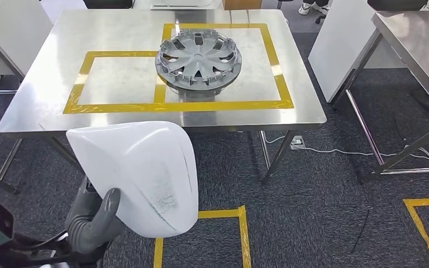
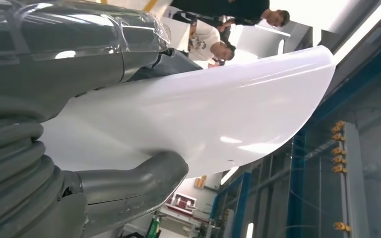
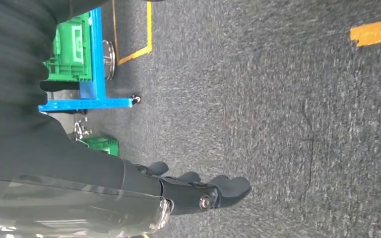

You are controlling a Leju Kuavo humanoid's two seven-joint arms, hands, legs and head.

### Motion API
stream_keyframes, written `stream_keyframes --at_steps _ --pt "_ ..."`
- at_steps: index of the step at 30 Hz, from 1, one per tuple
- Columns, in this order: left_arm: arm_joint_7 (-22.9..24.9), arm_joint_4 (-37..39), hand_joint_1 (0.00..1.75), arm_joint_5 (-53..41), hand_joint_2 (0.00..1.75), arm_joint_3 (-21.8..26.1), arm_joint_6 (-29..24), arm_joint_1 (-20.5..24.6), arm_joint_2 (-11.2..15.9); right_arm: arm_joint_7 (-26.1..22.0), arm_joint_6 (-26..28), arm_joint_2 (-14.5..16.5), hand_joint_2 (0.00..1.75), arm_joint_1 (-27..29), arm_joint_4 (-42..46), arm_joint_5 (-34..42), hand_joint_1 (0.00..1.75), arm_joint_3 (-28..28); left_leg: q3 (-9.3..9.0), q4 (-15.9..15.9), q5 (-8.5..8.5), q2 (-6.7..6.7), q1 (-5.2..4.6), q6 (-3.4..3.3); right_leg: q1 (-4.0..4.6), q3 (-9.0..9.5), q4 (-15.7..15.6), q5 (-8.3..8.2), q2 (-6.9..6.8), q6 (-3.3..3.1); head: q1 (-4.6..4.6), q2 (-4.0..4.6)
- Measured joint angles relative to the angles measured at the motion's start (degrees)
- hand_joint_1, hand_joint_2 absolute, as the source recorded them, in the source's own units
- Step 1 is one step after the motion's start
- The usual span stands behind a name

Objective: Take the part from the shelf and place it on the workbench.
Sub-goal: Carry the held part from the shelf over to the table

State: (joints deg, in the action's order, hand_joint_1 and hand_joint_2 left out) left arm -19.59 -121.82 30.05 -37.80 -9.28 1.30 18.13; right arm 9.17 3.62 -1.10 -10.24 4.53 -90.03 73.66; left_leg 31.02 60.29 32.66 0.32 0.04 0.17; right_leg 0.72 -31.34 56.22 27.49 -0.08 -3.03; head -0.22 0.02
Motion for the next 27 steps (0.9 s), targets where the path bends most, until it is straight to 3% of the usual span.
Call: stream_keyframes --at_steps 1,3,4,5,7,9,10,13,15,16,18,19,20,21,23,24,25,27 --pt "0.0 0.0 1.75 0.0 1.75 0.0 0.0 0.0 0.0 0.0 0.0 0.1 1.75 0.0 0.0 0.0 0.0 0.0 1.06 2.1 1.06 -0.02 0.08 0.33 -0.25 0.73 -0.9 -0.21 -0.04 0.4 0.11 0.0" --pt "0.0 0.1 1.75 0.0 1.75 0.0 0.0 0.0 0.0 0.0 0.0 0.2 1.75 0.0 -0.1 0.0 0.0 0.0 5.1 8.5 3.44 -0.02 0.38 1.12 -0.4 1.38 -1.3 0.01 -0.04 0.73 0.34 0.0" --pt "0.1 0.1 1.75 0.0 1.75 0.0 0.0 -0.1 0.0 0.0 0.0 0.3 1.75 0.1 -0.1 0.0 0.0 0.0 6.98 11.0 3.75 -0.06 0.56 1.5 -0.5 1.6 -1.3 0.3 -0.03 0.97 0.39 0.0" --pt "0.2 0.2 1.75 0.0 1.75 0.0 0.0 -0.1 0.0 0.0 0.0 0.3 1.75 0.1 -0.1 0.0 0.0 0.0 8.06 11.8 2.98 -0.13 0.78 1.84 -0.63 1.89 -1.2 0.67 -0.02 1.26 0.4 0.0" --pt "0.6 0.2 1.75 -0.1 1.75 0.0 -0.3 -0.1 0.1 0.0 -0.1 0.5 1.75 0.2 -0.1 0.0 0.0 0.0 7.06 7.7 -1.48 -0.4 1.24 2.46 -1.01 2.63 -0.6 1.66 0.09 1.95 0.42 0.0" --pt "1.4 0.1 1.75 -0.5 1.75 0.0 -0.8 0.0 0.2 0.3 -0.4 0.6 1.75 0.1 -0.1 0.0 0.0 0.0 4.56 2.1 -4.28 -0.77 1.48 2.7 -1.18 2.99 0.4 2.92 0.28 2.85 0.58 0.0" --pt "1.9 0.0 1.75 -0.8 1.75 0.0 -1.2 -0.1 0.2 0.6 -0.7 0.6 1.75 0.1 -0.1 0.0 0.0 0.0 3.79 0.5 -4.45 -0.9 1.48 2.31 -1.12 2.99 0.8 3.43 0.34 3.24 0.6 0.0" --pt "3.6 -0.6 1.75 -2.6 1.75 0.0 -2.5 -0.2 0.5 1.3 -1.5 0.8 1.75 0.1 -0.1 0.0 0.0 0.0 3.41 0.1 -3.43 -0.83 1.3 0.44 -1.05 3.05 1.2 4.19 0.27 3.83 0.4 0.0" --pt "4.4 -1.4 1.75 -3.7 1.75 0.0 -3.2 -0.1 0.7 1.5 -1.8 0.9 1.75 0.2 -0.1 0.0 0.0 0.0 3.07 0.0 -3.17 -0.74 1.35 -0.25 -1.2 2.48 3.0 5.47 0.19 4.25 0.25 0.0" --pt "4.8 -1.8 1.75 -4.1 1.75 0.0 -3.4 -0.1 0.8 1.5 -1.9 1.0 1.75 0.2 -0.1 0.0 0.0 0.0 2.85 0.0 -3.01 -0.76 1.39 -0.54 -1.25 1.26 5.7 6.81 0.18 4.5 0.17 0.0" --pt "5.2 -2.5 1.75 -4.6 1.75 0.0 -3.7 -0.1 1.1 1.6 -2.0 1.2 1.75 0.2 -0.1 0.0 0.0 0.0 2.52 0.0 -2.65 -0.81 1.28 -0.97 -1.25 -3.06 13.5 9.88 0.17 4.78 0.04 0.0" --pt "5.4 -2.7 1.75 -4.6 1.75 0.0 -3.7 -0.1 1.2 1.6 -2.0 1.3 1.75 0.3 -0.1 0.0 0.0 0.0 2.34 0.0 -2.44 -0.76 1.18 -1.07 -1.25 -5.17 16.9 10.63 0.18 4.75 0.02 0.0" --pt "5.6 -2.9 1.75 -4.7 1.75 -0.1 -3.7 -0.1 1.3 1.4 -2.0 1.4 1.75 0.4 -0.1 0.1 0.0 0.0 2.06 0.0 -2.2 -0.67 1.06 -1.12 -1.23 -6.52 18.4 10.24 0.18 4.57 -0.01 0.0" --pt "5.9 -3.0 1.75 -4.7 1.75 -0.1 -3.6 -0.1 1.4 1.0 -2.0 1.6 1.75 0.5 -0.1 0.1 0.0 0.0 1.66 0.0 -1.93 -0.55 0.92 -1.15 -1.17 -6.81 17.8 8.62 0.19 4.23 -0.03 0.0" --pt "6.7 -3.5 1.75 -4.9 1.75 -0.1 -3.3 0.1 1.5 -0.3 -1.9 1.9 1.75 0.6 -0.1 0.4 0.0 0.0 0.71 -0.1 -1.32 -0.36 0.69 -1.12 -0.78 -4.86 11.3 3.47 0.23 3.02 -0.07 0.0" --pt "7.2 -3.8 1.75 -5.0 1.75 -0.1 -3.2 0.3 1.6 -1.0 -1.9 2.0 1.75 0.6 -0.1 0.5 0.0 0.0 0.3 -0.2 -1.05 -0.31 0.56 -1.01 -0.47 -3.64 8.0 1.65 0.2 2.24 0.02 0.0" --pt "7.6 -4.0 1.75 -5.1 1.75 -0.1 -3.1 0.4 1.7 -1.4 -1.8 2.2 1.75 0.5 -0.1 0.6 0.0 0.0 0.08 -0.3 -0.9 -0.24 0.62 -0.81 -0.14 -2.61 5.3 0.72 0.19 1.52 -0.01 0.0" --pt "8.2 -4.3 1.75 -5.2 1.75 -0.1 -3.0 0.7 1.7 -1.6 -1.7 2.5 1.75 0.5 -0.1 0.6 0.0 0.0 -0.03 -0.6 -0.83 -0.09 0.85 -0.22 0.35 -1.73 3.3 0.97 0.13 0.68 -0.09 0.0"
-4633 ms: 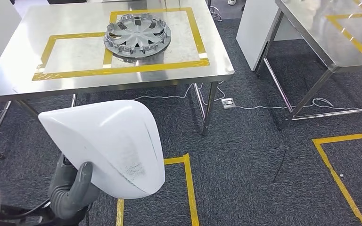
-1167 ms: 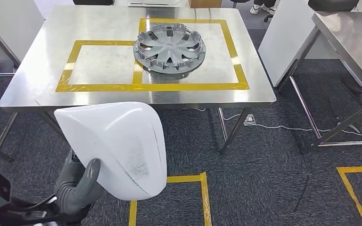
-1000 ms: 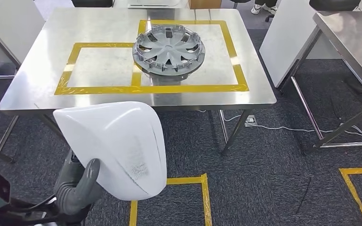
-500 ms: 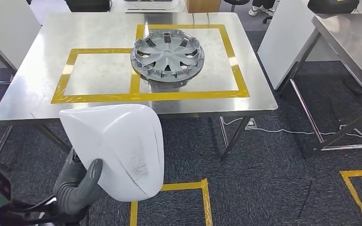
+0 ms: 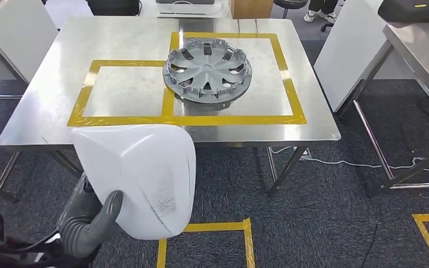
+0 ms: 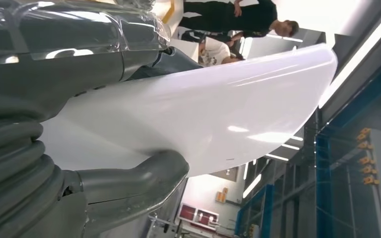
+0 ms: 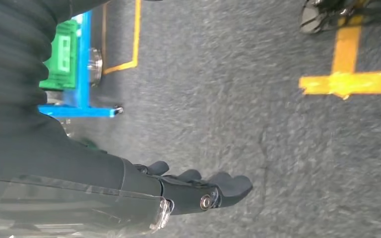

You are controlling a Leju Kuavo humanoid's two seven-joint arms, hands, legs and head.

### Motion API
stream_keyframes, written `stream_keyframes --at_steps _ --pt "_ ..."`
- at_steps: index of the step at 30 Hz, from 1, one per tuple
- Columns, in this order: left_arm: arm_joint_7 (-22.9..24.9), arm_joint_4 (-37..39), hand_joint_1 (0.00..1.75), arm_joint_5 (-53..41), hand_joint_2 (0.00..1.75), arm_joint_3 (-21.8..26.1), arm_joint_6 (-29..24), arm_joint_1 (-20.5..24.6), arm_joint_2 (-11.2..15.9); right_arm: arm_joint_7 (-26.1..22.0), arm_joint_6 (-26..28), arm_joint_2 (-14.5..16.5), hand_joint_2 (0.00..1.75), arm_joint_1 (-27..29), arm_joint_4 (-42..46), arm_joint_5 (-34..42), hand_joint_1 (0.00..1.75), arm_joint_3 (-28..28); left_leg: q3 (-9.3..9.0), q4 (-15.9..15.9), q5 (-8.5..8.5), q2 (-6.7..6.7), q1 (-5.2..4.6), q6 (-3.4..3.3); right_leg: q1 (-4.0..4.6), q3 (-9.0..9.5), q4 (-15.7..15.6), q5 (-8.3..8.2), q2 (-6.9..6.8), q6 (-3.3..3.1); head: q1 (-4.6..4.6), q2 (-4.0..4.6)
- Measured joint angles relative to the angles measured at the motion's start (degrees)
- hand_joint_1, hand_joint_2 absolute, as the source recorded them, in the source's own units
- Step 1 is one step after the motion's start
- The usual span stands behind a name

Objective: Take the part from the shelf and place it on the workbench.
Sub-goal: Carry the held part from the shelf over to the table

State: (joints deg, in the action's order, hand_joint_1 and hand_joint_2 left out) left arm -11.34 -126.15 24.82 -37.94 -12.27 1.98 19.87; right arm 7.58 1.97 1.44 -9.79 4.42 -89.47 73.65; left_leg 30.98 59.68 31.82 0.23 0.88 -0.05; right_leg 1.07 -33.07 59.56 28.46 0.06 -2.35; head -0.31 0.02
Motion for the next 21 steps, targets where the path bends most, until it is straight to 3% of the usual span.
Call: stream_keyframes --at_steps 2,4,7,8,9,11,13,18,19,21 --pt "0.5 -0.4 1.75 0.0 1.75 0.0 0.1 0.2 0.1 0.4 0.1 0.4 1.75 0.0 0.0 0.0 0.0 0.0 -0.17 -0.3 0.06 0.03 0.12 0.64 -0.07 0.83 -1.6 -0.11 -0.03 0.12 -0.16 0.0" --pt "0.9 -0.8 1.75 0.0 1.75 -0.1 0.3 0.6 0.3 0.9 0.2 1.0 1.75 0.0 0.0 0.0 0.0 0.0 0.86 1.9 1.44 -0.01 0.07 1.16 -0.46 1.89 -3.2 -0.57 -0.06 0.41 -0.01 0.0" --pt "1.5 -0.9 1.75 0.1 1.75 0.0 0.2 1.0 0.7 1.4 0.3 1.7 1.75 0.0 0.0 -0.2 0.0 0.0 6.61 11.3 5.11 -0.03 0.16 1.8 -0.64 2.6 -3.6 -0.31 -0.05 0.41 0.31 0.0" --pt "1.7 -0.9 1.75 0.3 1.75 0.1 0.2 1.1 0.9 1.5 0.3 1.9 1.75 0.0 0.0 -0.3 0.0 0.0 8.2 13.3 5.05 -0.06 0.17 1.99 -0.66 2.78 -3.4 -0.02 -0.03 0.45 0.35 0.0" --pt "1.8 -1.0 1.75 0.5 1.75 0.1 0.2 1.1 1.1 1.4 0.4 2.0 1.75 0.1 0.0 -0.4 0.0 0.0 8.87 13.3 3.85 -0.1 0.18 2.12 -0.71 3.03 -3.3 0.32 0.03 0.56 0.38 0.0" --pt "1.9 -1.1 1.75 1.1 1.75 0.3 0.3 1.2 1.3 0.9 0.7 2.2 1.75 0.1 0.0 -0.5 0.0 0.0 7.1 7.8 -0.93 -0.28 0.2 2.24 -0.88 3.74 -2.8 1.26 0.19 1.01 0.45 0.0" --pt "1.9 -1.2 1.75 1.5 1.75 0.6 0.5 1.3 1.5 0.3 1.2 2.2 1.75 0.0 0.0 -0.5 0.0 0.0 4.49 2.2 -3.46 -0.48 0.14 1.92 -0.8 4.08 -2.1 2.34 0.37 1.71 0.61 0.0" --pt "2.0 -1.5 1.75 2.0 1.75 1.1 0.9 1.6 1.6 -0.5 1.7 2.2 1.75 -0.2 0.1 -0.4 0.0 0.0 3.38 0.7 -2.6 -0.28 0.19 -0.11 -0.74 4.1 -1.0 3.85 0.32 2.9 0.32 0.0" --pt "2.0 -1.6 1.75 2.0 1.75 1.1 1.0 1.7 1.6 -0.6 1.7 2.3 1.75 -0.2 0.1 -0.4 0.0 0.0 3.15 0.6 -2.46 -0.31 0.3 -0.41 -0.84 3.32 0.9 4.88 0.29 3.25 0.27 0.0" --pt "2.0 -1.7 1.75 2.0 1.75 1.2 1.0 1.7 1.6 -0.6 1.8 2.3 1.75 -0.2 0.1 -0.4 0.0 0.0 2.75 0.6 -2.07 -0.42 0.33 -0.88 -1.06 -0.42 8.0 8.05 0.23 3.86 0.15 0.0"
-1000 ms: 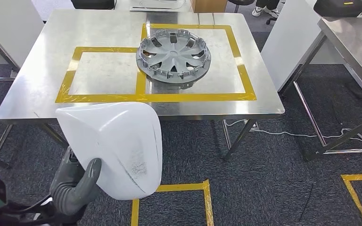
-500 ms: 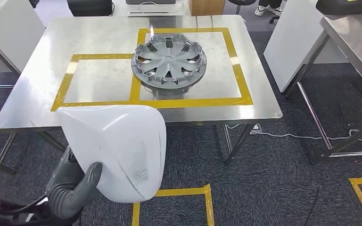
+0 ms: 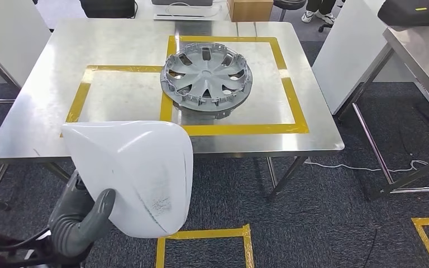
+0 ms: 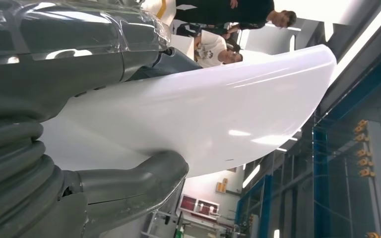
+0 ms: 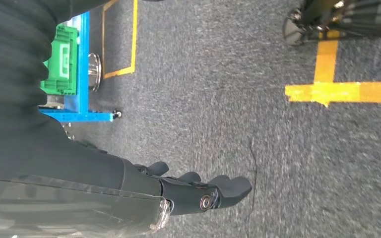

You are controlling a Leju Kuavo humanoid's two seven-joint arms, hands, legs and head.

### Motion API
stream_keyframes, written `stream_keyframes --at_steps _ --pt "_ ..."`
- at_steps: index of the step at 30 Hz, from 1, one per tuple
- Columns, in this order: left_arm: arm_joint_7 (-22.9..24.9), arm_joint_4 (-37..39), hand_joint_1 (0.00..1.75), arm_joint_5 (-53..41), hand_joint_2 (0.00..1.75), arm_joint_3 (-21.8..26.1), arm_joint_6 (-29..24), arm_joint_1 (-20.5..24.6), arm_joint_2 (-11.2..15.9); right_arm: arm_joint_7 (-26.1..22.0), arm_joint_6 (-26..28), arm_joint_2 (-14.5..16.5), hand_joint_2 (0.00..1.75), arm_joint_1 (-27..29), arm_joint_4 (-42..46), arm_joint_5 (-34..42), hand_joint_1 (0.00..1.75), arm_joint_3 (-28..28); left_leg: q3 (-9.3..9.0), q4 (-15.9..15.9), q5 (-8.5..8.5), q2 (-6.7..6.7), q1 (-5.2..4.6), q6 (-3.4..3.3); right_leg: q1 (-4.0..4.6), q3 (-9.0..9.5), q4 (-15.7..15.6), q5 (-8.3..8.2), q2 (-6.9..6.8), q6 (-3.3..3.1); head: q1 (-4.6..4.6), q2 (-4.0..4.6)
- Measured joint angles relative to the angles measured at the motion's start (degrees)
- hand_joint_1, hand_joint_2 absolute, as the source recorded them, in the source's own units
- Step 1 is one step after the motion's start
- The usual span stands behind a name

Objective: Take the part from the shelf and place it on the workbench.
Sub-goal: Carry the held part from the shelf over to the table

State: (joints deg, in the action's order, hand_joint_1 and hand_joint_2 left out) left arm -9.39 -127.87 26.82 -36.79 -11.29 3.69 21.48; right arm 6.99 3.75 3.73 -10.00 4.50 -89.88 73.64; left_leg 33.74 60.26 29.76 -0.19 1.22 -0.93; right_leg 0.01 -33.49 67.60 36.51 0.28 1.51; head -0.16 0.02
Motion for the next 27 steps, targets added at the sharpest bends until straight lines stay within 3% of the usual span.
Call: stream_keyframes --at_steps 1,2,3,4,6,7,9,12,14,16,17,18,19,21,22,24,27 --pt "0.0 0.0 1.75 0.0 1.75 0.0 0.0 0.0 0.0 0.0 0.0 0.0 1.75 0.0 0.0 0.0 0.0 0.0 -0.15 0.0 0.21 -0.01 -0.03 -0.1 -0.07 -2.4 4.0 1.29 -0.01 0.13 -0.02 0.0" --pt "0.0 0.0 1.75 0.0 1.75 0.0 0.0 0.0 0.0 0.0 0.0 0.0 1.75 0.1 0.0 0.0 0.0 0.0 -0.38 0.0 0.44 0.03 -0.07 -0.13 -0.09 -4.32 6.7 1.59 -0.02 0.13 -0.03 0.0" --pt "0.0 0.0 1.75 0.0 1.75 0.0 0.0 0.0 0.0 0.0 0.0 0.0 1.75 0.2 0.0 0.0 0.0 0.0 -0.7 0.0 0.71 0.1 -0.13 -0.12 -0.07 -5.3 7.4 0.63 -0.02 -0.01 -0.05 0.0" --pt "0.0 0.0 1.75 0.0 1.75 0.0 0.0 0.0 0.0 0.0 0.0 0.0 1.75 0.2 0.0 0.0 0.0 0.0 -1.17 0.0 1.03 0.17 -0.22 -0.09 -0.01 -5.23 5.9 -1.5 -0.01 -0.3 -0.07 0.0" --pt "0.0 0.0 1.75 0.0 1.75 0.0 0.0 0.1 0.0 0.0 0.0 -0.1 1.75 0.2 0.0 0.0 0.0 0.0 -2.24 -0.1 1.75 0.26 -0.35 0.06 0.3 -2.89 -1.3 -6.78 0.01 -1.28 -0.02 0.0" --pt "0.0 0.0 1.75 0.0 1.75 0.0 0.1 0.1 0.0 0.0 0.0 -0.1 1.75 0.2 0.0 0.0 0.0 0.0 -2.61 -0.2 2.03 0.34 -0.38 0.23 0.54 -1.71 -4.5 -8.42 0.01 -1.82 0.02 0.0" --pt "0.0 0.0 1.75 0.0 1.75 0.0 0.1 0.2 0.0 0.0 0.0 -0.2 1.75 0.1 0.0 0.0 0.0 0.0 -2.72 -0.4 2.25 0.49 -0.29 0.72 0.98 -0.52 -7.4 -8.72 0.0 -2.7 0.02 0.0" --pt "0.0 -0.1 1.75 0.0 1.75 0.0 0.1 0.3 0.1 0.0 0.0 -0.3 1.75 0.1 0.0 0.0 0.0 0.0 -3.03 -0.7 2.69 0.52 -0.26 1.59 0.75 0.74 -9.7 -8.56 -0.06 -3.12 -0.02 0.0" --pt "0.0 -0.3 1.75 0.0 1.75 0.1 0.2 0.5 0.1 0.0 0.0 -0.2 1.75 0.0 0.0 0.0 0.0 0.0 -1.66 2.6 4.56 0.47 -0.31 1.97 0.36 2.06 -11.2 -8.79 -0.12 -3.21 0.24 0.0" --pt "0.0 -0.2 1.75 0.1 1.75 0.1 0.3 0.6 0.2 0.0 0.0 -0.2 1.75 0.0 0.0 0.0 0.0 0.0 2.55 9.5 7.19 0.44 -0.25 2.3 0.37 2.71 -11.5 -8.47 -0.14 -3.4 0.51 0.0" --pt "0.0 -0.2 1.75 0.1 1.75 0.1 0.3 0.6 0.3 0.0 -0.1 -0.2 1.75 0.1 0.0 0.0 0.0 0.0 4.67 12.4 7.72 0.41 -0.2 2.47 0.37 2.96 -11.5 -8.19 -0.14 -3.42 0.58 0.0" --pt "0.0 -0.1 1.75 0.1 1.75 0.1 0.4 0.6 0.3 0.0 -0.1 -0.2 1.75 0.1 0.0 0.0 0.0 0.0 6.02 13.6 7.09 0.36 -0.18 2.61 0.36 3.27 -11.4 -7.87 -0.11 -3.35 0.61 0.0" --pt "0.0 -0.1 1.75 0.1 1.75 0.1 0.4 0.6 0.3 0.1 -0.2 -0.1 1.75 0.2 0.0 0.0 0.0 0.0 6.27 12.7 5.26 0.3 -0.17 2.69 0.31 3.66 -11.3 -7.49 -0.05 -3.21 0.62 0.0" --pt "0.0 -0.1 1.75 0.2 1.75 0.1 0.5 0.6 0.3 0.3 -0.2 0.0 1.75 0.2 0.0 0.0 0.0 0.0 4.17 6.5 0.16 0.12 -0.17 2.69 0.16 4.52 -10.9 -6.43 0.12 -2.74 0.67 0.0" --pt "0.0 -0.1 1.75 0.2 1.75 0.1 0.5 0.6 0.3 0.5 -0.3 0.0 1.75 0.1 0.0 0.0 0.0 0.0 2.88 3.6 -1.44 0.04 -0.18 2.64 0.21 4.74 -10.4 -5.83 0.21 -2.38 0.77 0.0" --pt "0.0 0.0 1.75 0.2 1.75 0.1 0.6 0.8 0.3 0.9 -0.4 0.0 1.75 0.1 0.0 0.0 0.0 0.0 1.57 0.9 -1.59 0.05 -0.27 2.0 0.36 4.73 -9.8 -5.0 0.3 -1.78 0.78 0.0" --pt "0.0 0.0 1.75 0.2 1.75 0.1 0.6 0.8 0.3 1.7 -0.6 0.1 1.75 0.0 0.0 0.0 0.0 0.0 1.06 0.3 -0.72 0.2 -0.15 0.95 0.41 4.85 -9.4 -4.25 0.24 -1.16 0.42 0.0"
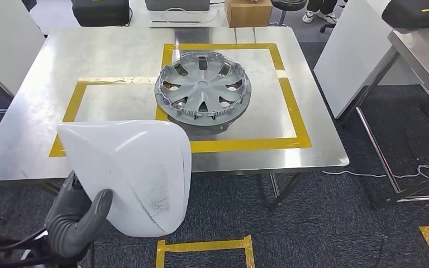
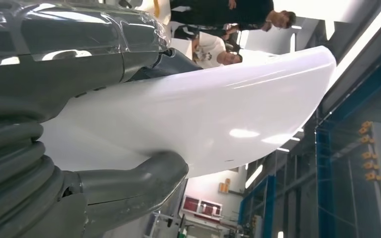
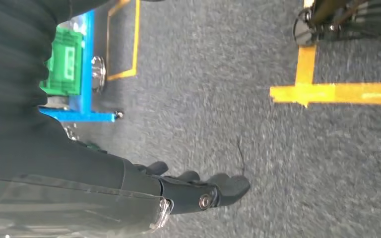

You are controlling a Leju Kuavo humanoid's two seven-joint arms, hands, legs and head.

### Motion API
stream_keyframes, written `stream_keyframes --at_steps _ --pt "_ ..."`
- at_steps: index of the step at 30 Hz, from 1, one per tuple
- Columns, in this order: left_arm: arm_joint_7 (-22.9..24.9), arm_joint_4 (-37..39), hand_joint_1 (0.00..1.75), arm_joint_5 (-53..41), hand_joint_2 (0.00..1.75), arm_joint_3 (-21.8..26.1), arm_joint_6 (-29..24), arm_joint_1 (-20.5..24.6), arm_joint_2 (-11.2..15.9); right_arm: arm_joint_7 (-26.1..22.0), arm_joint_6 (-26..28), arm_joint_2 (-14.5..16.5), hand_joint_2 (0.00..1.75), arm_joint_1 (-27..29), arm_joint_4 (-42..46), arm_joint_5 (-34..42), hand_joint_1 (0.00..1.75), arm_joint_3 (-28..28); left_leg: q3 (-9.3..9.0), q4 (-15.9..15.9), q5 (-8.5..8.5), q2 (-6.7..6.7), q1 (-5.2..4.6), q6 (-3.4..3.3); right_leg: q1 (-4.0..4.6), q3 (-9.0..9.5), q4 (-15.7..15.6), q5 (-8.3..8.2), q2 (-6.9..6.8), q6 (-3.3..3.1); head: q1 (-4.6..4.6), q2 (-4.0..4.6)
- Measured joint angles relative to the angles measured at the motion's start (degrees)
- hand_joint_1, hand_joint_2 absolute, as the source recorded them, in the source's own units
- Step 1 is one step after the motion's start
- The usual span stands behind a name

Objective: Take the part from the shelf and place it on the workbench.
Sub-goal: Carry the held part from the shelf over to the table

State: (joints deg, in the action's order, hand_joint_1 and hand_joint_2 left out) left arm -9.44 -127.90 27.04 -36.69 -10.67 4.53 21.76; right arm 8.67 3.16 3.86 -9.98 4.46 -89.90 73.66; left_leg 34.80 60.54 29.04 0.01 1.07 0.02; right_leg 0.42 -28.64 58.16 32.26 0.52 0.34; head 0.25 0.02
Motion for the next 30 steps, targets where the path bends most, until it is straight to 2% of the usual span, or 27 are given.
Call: stream_keyframes --at_steps 1,2,4,5,6,7,8,9,10,11,12,14,16,17,18,20,21,22,23,24,25,26,27,30 --pt "0.0 0.0 1.75 0.0 1.75 0.0 0.0 0.0 0.0 0.1 -0.1 0.1 1.75 0.0 0.0 0.0 0.0 0.0 -0.29 -0.1 0.18 -0.05 0.11 -0.29 -0.06 -0.38 1.1 0.68 -0.06 0.32 -0.11 0.0" --pt "0.0 0.0 1.75 0.0 1.75 0.0 0.0 0.0 0.0 0.2 -0.2 0.1 1.75 0.0 0.0 -0.1 0.0 0.0 -0.61 -0.2 0.36 -0.15 0.22 -0.53 -0.16 -1.51 3.4 1.83 -0.13 0.69 -0.21 0.0" --pt "0.0 0.0 1.75 0.0 1.75 0.0 0.0 0.0 0.0 0.1 -0.2 0.2 1.75 0.0 0.0 -0.1 0.0 0.0 -1.06 -0.2 0.83 -0.35 0.2 -0.89 -0.41 -5.78 11.0 4.7 -0.23 1.32 -0.35 0.0" --pt "0.0 0.0 1.75 0.0 1.75 0.0 0.0 0.0 0.0 0.1 -0.2 0.2 1.75 0.1 0.0 -0.1 0.0 0.0 -1.28 -0.2 1.08 -0.39 0.17 -0.95 -0.48 -8.1 14.6 5.51 -0.24 1.46 -0.38 0.0" --pt "0.0 0.0 1.75 0.0 1.75 0.0 0.0 0.0 0.0 0.1 -0.3 0.3 1.75 0.1 0.0 -0.1 0.0 0.0 -1.57 -0.2 1.36 -0.38 0.13 -0.95 -0.49 -9.71 16.5 5.24 -0.25 1.45 -0.4 0.0" --pt "0.0 0.0 1.75 0.0 1.75 0.0 0.0 -0.1 0.0 0.1 -0.3 0.3 1.75 0.2 0.0 -0.1 0.0 0.0 -1.99 -0.2 1.68 -0.33 0.08 -0.94 -0.47 -10.26 16.1 3.67 -0.24 1.27 -0.42 0.0" --pt "0.0 0.0 1.75 0.0 1.75 0.0 0.0 -0.1 0.0 0.0 -0.3 0.3 1.75 0.3 0.0 -0.1 0.0 0.0 -2.53 -0.3 2.02 -0.27 -0.02 -0.89 -0.4 -9.85 13.8 1.14 -0.23 0.94 -0.43 0.0" --pt "0.0 0.0 1.75 0.0 1.75 0.0 0.0 -0.1 0.0 0.0 -0.2 0.3 1.75 0.3 0.0 -0.1 0.0 0.0 -3.03 -0.3 2.39 -0.23 -0.07 -0.83 -0.24 -8.74 10.1 -1.68 -0.22 0.42 -0.45 0.0" --pt "0.0 0.0 1.75 0.0 1.75 0.0 0.0 -0.1 0.0 -0.1 -0.2 0.2 1.75 0.3 0.0 -0.1 0.0 0.0 -3.46 -0.4 2.71 -0.2 -0.13 -0.73 -0.02 -7.56 6.8 -3.7 -0.22 -0.2 -0.38 0.0" --pt "-0.1 0.0 1.75 0.0 1.75 0.0 0.0 -0.1 0.0 -0.1 -0.2 0.2 1.75 0.3 0.0 -0.1 0.0 0.0 -3.72 -0.5 2.93 -0.12 -0.13 -0.54 0.25 -6.57 4.2 -4.87 -0.22 -0.8 -0.39 0.0" --pt "-0.1 0.0 1.75 0.0 1.75 0.0 0.0 -0.1 0.0 -0.1 -0.2 0.1 1.75 0.3 0.1 -0.1 0.0 0.0 -3.76 -0.7 3.04 -0.05 -0.04 -0.3 0.51 -5.97 2.7 -5.07 -0.24 -1.37 -0.47 0.0" --pt "-0.2 0.0 1.75 0.0 1.75 0.0 -0.1 -0.1 0.0 -0.1 -0.2 -0.1 1.75 0.3 0.1 -0.1 0.0 0.0 -3.78 -1.0 3.03 0.1 0.04 0.31 0.75 -5.39 1.4 -4.4 -0.27 -2.04 -0.69 0.0" --pt "-0.3 0.0 1.75 0.1 1.75 0.0 -0.1 -0.2 0.0 -0.1 -0.2 -0.2 1.75 0.3 0.2 -0.1 0.0 0.0 -4.1 -1.2 3.49 0.09 0.04 0.88 0.38 -4.18 -0.4 -4.31 -0.34 -2.11 -0.71 0.0" --pt "-0.4 0.0 1.75 0.1 1.75 0.1 -0.1 -0.2 0.0 -0.1 -0.2 -0.2 1.75 0.3 0.2 -0.1 0.0 0.0 -3.72 0.0 4.25 0.1 -0.01 1.12 0.16 -3.41 -1.3 -4.42 -0.36 -2.08 -0.62 0.0" --pt "-0.4 0.0 1.75 0.1 1.75 0.2 -0.1 -0.2 0.0 -0.1 -0.2 -0.2 1.75 0.3 0.2 -0.1 0.0 0.0 -2.53 2.4 5.39 0.12 0.01 1.28 -0.01 -2.72 -1.9 -4.46 -0.38 -2.07 -0.48 0.0" --pt "-0.5 0.1 1.75 0.1 1.75 0.3 -0.1 -0.3 0.1 -0.1 -0.2 -0.1 1.75 0.2 0.2 -0.1 0.0 0.0 1.84 9.4 7.66 0.15 -0.02 1.52 -0.01 -2.0 -2.2 -4.03 -0.35 -2.19 -0.22 0.0" --pt "-0.5 0.2 1.75 0.2 1.75 0.3 -0.1 -0.3 0.1 -0.1 -0.2 -0.1 1.75 0.2 0.2 -0.1 0.0 0.0 3.82 11.8 7.86 0.14 -0.02 1.62 0.0 -1.71 -2.1 -3.7 -0.35 -2.2 -0.16 0.0" --pt "-0.5 0.2 1.75 0.2 1.75 0.3 -0.1 -0.4 0.1 -0.1 -0.2 -0.1 1.75 0.2 0.2 -0.1 0.0 0.0 4.92 12.5 6.93 0.11 -0.03 1.66 0.02 -1.36 -2.0 -3.3 -0.34 -2.13 -0.13 0.0" --pt "-0.5 0.3 1.75 0.3 1.75 0.3 -0.1 -0.4 0.1 -0.1 -0.2 -0.1 1.75 0.3 0.2 -0.1 0.0 0.0 4.94 11.1 4.93 0.07 -0.03 1.66 0.01 -0.93 -1.9 -2.85 -0.31 -2.02 -0.11 0.0" --pt "-0.5 0.3 1.75 0.3 1.75 0.3 -0.1 -0.4 0.1 -0.1 -0.2 0.0 1.75 0.3 0.2 -0.1 0.0 0.0 3.99 8.1 2.21 0.01 -0.03 1.61 -0.01 -0.42 -1.7 -2.32 -0.27 -1.85 -0.09 0.0" --pt "-0.5 0.3 1.75 0.3 1.75 0.3 -0.1 -0.4 0.1 -0.2 -0.2 0.0 1.75 0.3 0.2 -0.1 0.0 0.0 2.7 5.0 0.19 -0.06 -0.07 1.48 -0.01 -0.01 -1.4 -1.73 -0.23 -1.6 -0.07 0.0" --pt "-0.5 0.3 1.75 0.3 1.75 0.3 -0.1 -0.4 0.1 -0.2 -0.2 0.0 1.75 0.3 0.2 -0.1 0.0 0.0 1.39 2.1 -0.92 -0.11 -0.13 1.29 0.03 0.27 -1.1 -1.15 -0.15 -1.29 -0.05 0.0" --pt "-0.5 0.3 1.75 0.3 1.75 0.3 -0.1 -0.4 0.1 -0.3 -0.2 0.0 1.75 0.2 0.2 -0.1 0.0 0.0 0.54 0.4 -1.19 -0.12 -0.22 0.98 0.06 0.36 -0.9 -0.74 -0.11 -0.98 -0.04 0.0" --pt "-0.6 0.1 1.75 0.3 1.75 0.4 -0.1 -0.5 0.2 -0.4 -0.2 0.0 1.75 0.0 0.2 -0.1 0.0 0.0 -0.07 -0.5 -0.22 0.03 -0.28 -0.01 0.12 0.44 -0.8 -0.11 -0.12 -0.37 -0.11 0.0"
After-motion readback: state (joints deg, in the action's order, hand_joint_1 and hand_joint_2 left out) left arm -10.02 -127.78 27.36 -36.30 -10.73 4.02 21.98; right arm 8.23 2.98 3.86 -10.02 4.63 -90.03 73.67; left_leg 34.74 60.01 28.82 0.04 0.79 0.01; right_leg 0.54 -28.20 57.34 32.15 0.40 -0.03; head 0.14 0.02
